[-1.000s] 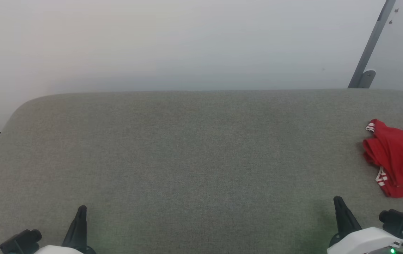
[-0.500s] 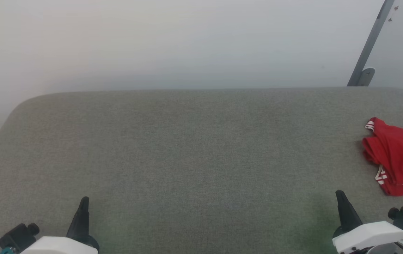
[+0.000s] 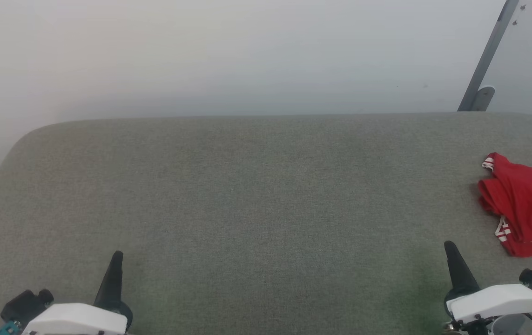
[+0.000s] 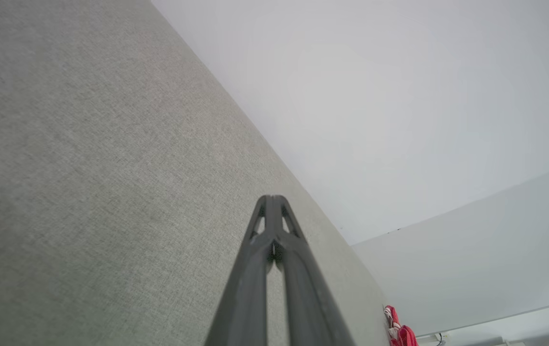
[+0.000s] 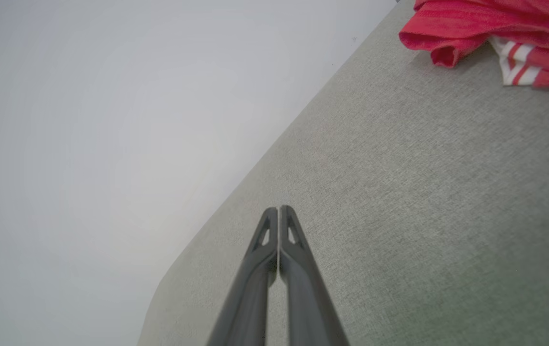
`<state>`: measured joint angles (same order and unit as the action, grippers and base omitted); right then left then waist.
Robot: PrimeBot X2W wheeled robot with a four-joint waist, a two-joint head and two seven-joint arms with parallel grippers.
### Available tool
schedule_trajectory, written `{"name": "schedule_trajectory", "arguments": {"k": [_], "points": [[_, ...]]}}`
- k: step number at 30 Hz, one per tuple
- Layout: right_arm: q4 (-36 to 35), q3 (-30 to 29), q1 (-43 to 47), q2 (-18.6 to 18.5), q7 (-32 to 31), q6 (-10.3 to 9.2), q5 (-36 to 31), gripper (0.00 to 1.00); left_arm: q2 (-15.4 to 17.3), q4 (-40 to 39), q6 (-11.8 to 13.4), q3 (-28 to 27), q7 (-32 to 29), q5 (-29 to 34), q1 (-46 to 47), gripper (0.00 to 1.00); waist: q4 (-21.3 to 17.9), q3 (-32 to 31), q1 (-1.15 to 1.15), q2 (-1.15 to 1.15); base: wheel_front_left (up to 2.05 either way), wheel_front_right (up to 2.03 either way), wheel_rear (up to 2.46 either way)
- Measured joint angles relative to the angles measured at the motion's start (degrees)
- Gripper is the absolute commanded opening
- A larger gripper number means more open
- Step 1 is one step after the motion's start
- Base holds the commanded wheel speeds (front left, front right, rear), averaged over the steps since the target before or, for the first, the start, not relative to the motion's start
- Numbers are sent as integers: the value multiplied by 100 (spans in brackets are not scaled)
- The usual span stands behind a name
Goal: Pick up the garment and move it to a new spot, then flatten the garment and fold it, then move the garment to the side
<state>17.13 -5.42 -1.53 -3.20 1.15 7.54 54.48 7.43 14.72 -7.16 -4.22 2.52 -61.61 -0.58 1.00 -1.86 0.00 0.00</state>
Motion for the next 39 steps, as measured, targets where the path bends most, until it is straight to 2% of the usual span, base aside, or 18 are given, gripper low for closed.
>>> {"name": "schedule_trajectory", "arguments": {"k": [39], "points": [[-186, -59, -270, 13, -470, -2, 2325, 0, -271, -34, -11, -143, -566, -1885, 420, 0, -55, 111, 0, 0, 0, 0, 0]]}}
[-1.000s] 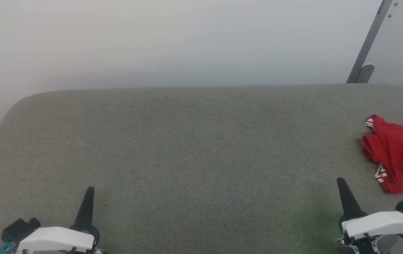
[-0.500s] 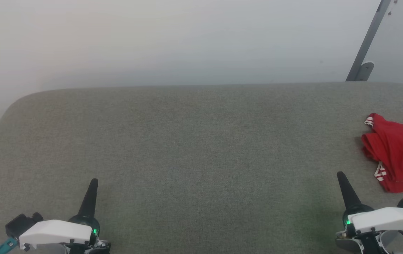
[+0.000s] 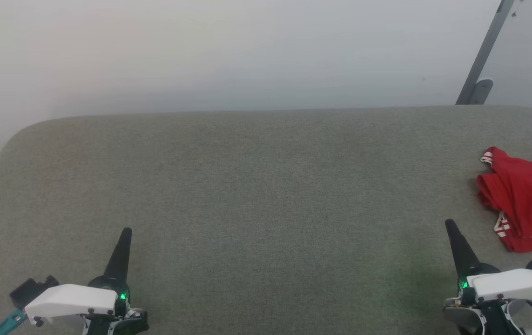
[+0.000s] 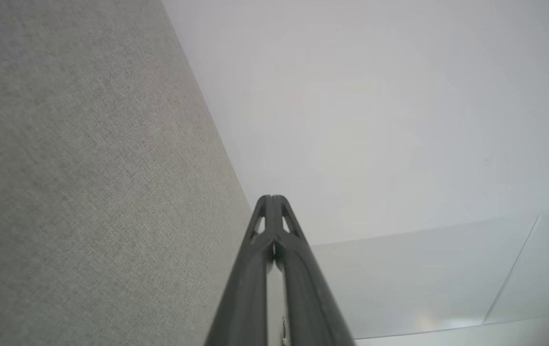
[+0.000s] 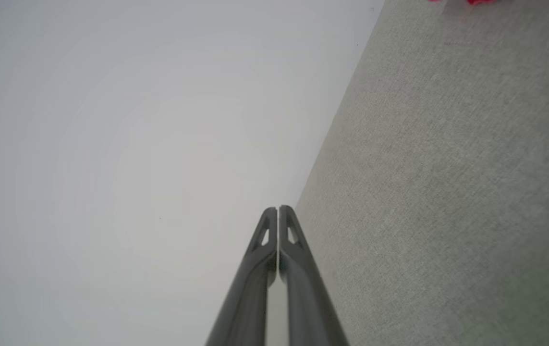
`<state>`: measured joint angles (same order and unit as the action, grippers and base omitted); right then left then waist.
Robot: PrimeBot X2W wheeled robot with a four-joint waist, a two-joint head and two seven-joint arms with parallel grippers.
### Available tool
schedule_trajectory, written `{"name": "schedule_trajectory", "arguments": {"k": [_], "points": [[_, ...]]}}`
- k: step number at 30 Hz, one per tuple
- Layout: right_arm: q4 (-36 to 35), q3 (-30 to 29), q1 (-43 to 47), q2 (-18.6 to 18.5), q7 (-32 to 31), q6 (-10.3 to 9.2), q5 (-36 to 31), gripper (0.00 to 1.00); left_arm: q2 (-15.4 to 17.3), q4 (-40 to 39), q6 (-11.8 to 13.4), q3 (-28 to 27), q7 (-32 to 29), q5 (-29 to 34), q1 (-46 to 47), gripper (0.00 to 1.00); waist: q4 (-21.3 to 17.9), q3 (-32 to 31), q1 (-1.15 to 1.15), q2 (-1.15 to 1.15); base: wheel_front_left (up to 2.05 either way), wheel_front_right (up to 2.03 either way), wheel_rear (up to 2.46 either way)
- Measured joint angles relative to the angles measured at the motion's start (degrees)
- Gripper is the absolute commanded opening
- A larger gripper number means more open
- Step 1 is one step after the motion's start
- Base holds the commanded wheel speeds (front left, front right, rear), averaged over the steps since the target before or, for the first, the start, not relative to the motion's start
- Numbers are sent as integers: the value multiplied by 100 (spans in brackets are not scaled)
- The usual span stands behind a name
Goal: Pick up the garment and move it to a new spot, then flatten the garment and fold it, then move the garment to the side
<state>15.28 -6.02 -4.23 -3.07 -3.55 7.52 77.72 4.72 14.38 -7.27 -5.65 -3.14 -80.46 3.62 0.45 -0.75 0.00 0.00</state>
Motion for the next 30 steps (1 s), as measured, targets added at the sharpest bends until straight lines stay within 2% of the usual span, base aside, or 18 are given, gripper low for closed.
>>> {"name": "schedule_trajectory", "arguments": {"k": [30], "points": [[-108, -46, -175, 8, -281, -3, 1385, 0, -174, -24, -7, -77, -321, -1141, 232, 0, -43, 89, 0, 0, 0, 0, 0]]}}
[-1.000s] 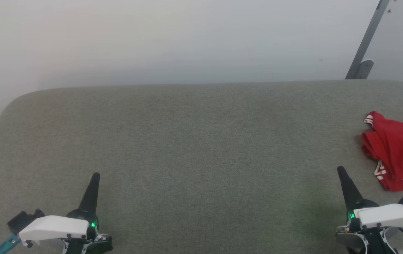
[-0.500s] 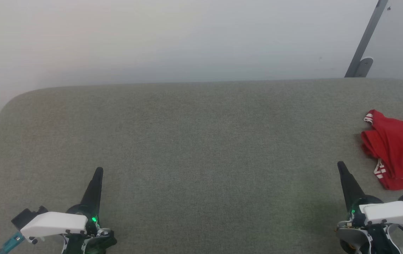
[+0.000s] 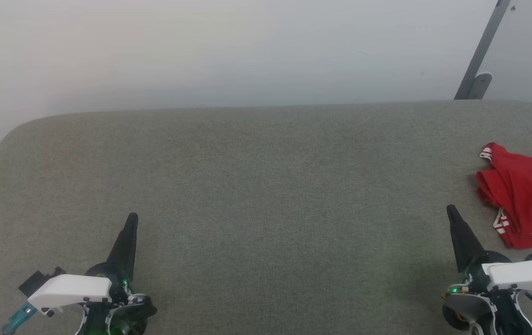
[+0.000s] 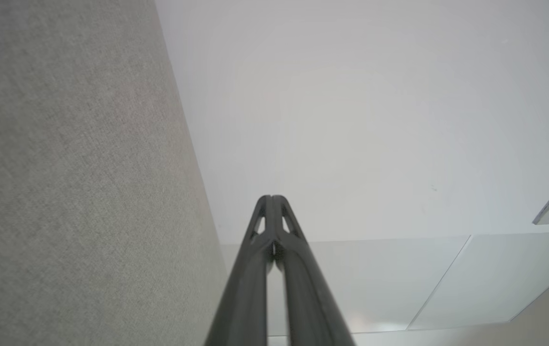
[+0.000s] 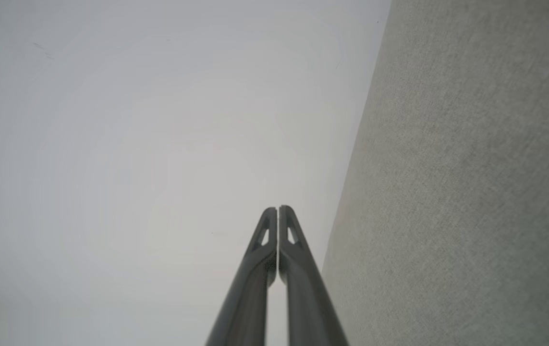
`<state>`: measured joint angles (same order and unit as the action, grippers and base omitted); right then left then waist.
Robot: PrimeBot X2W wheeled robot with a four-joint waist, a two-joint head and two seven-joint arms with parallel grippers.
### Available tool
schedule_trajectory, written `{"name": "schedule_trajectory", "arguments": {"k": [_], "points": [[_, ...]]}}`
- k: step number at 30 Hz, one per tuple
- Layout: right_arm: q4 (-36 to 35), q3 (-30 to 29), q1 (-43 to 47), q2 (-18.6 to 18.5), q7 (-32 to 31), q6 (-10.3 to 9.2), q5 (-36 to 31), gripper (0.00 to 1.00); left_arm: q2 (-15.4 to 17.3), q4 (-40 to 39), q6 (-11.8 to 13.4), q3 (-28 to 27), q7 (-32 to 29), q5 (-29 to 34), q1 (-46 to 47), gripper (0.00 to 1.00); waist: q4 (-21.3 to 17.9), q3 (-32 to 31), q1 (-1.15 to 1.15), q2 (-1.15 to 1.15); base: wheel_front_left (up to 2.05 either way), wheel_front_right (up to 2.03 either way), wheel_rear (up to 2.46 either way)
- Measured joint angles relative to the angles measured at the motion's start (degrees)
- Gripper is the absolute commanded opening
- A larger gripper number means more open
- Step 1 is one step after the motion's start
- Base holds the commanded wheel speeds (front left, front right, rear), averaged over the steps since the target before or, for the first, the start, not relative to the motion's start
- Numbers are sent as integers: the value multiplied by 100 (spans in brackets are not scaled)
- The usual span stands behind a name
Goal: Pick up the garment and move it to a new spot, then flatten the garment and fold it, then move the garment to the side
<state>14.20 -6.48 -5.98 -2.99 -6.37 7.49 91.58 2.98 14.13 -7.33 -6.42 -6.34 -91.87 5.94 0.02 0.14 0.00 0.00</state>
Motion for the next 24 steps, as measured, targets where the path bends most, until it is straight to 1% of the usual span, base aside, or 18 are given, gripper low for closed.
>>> {"name": "schedule_trajectory", "arguments": {"k": [24], "points": [[-9, -3, -11, 0, -21, 0, 70, 0, -10, 0, 0, -4, -21, -43, 2, 0, -2, 4, 0, 0, 0, 0, 0]]}}
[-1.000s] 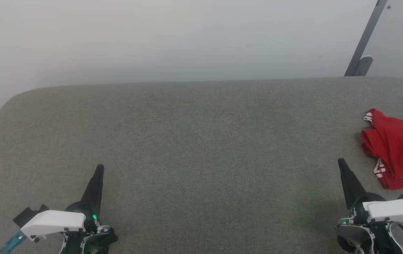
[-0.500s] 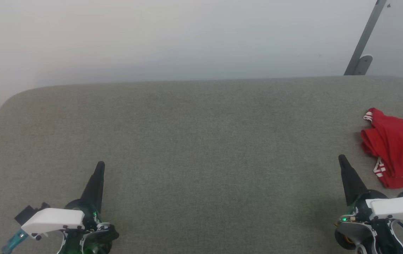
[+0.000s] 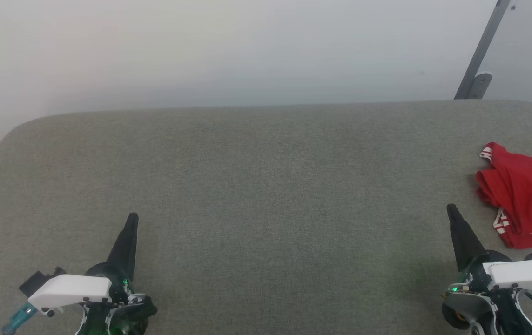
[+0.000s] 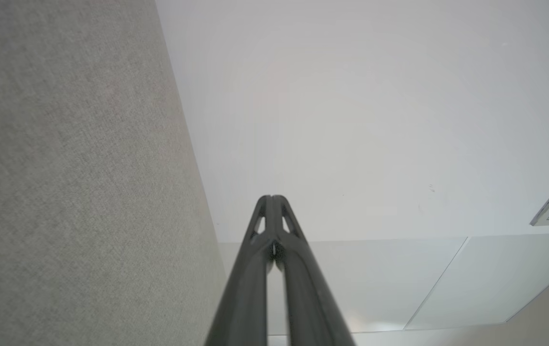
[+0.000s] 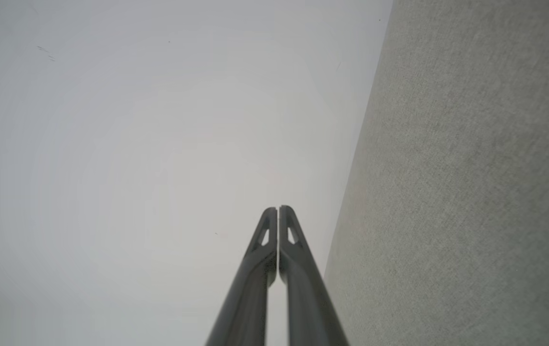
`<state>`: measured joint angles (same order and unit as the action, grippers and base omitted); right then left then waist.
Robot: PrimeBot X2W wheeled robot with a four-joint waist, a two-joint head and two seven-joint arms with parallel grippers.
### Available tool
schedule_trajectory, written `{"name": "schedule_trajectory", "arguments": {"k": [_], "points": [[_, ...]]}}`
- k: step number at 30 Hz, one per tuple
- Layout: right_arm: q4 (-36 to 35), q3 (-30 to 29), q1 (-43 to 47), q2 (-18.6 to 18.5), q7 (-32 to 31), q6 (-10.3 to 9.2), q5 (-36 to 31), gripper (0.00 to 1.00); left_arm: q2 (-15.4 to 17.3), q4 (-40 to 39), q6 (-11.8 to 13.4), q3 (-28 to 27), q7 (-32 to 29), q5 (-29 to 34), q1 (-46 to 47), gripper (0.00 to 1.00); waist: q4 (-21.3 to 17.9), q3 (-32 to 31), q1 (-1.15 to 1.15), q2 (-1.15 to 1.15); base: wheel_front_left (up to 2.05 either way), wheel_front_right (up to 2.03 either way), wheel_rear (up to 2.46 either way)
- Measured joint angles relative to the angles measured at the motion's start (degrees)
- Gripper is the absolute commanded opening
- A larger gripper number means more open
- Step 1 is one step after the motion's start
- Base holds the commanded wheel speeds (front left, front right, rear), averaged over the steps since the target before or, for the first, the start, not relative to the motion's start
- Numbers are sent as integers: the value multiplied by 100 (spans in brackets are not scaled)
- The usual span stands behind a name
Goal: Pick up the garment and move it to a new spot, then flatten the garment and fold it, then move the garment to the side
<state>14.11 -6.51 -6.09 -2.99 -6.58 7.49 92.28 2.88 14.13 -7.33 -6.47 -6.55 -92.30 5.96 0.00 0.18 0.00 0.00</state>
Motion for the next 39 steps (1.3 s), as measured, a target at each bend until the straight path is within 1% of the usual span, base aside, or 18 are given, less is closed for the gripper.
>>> {"name": "schedule_trajectory", "arguments": {"k": [39], "points": [[-1, 1, -1, 1, 0, 0, 0, 0, 0, 0, 0, 0, 0, 0, 0, 0, 0, 0, 0, 0, 0, 0, 0]]}}
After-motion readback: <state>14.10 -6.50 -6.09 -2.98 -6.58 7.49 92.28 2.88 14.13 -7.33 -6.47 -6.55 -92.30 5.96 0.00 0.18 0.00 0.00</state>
